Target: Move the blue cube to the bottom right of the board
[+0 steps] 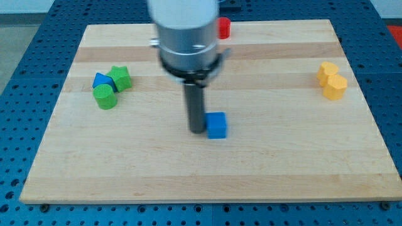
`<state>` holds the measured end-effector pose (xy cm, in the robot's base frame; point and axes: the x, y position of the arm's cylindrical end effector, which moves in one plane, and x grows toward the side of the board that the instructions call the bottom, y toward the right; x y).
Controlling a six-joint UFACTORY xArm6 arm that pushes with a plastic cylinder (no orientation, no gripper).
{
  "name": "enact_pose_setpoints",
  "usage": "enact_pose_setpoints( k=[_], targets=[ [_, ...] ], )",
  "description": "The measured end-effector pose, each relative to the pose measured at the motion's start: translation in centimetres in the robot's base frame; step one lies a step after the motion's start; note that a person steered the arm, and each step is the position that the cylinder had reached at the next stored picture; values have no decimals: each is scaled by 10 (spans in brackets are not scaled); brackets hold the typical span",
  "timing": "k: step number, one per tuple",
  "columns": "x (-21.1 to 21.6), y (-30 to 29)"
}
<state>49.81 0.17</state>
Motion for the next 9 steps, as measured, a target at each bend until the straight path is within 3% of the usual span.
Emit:
enact_pose_setpoints(
  k=[1, 4, 6, 8, 9],
  targets=[
    [0, 73],
    [-17, 129],
    [-1, 218],
    [20, 240],
    [4, 240]
  ],
)
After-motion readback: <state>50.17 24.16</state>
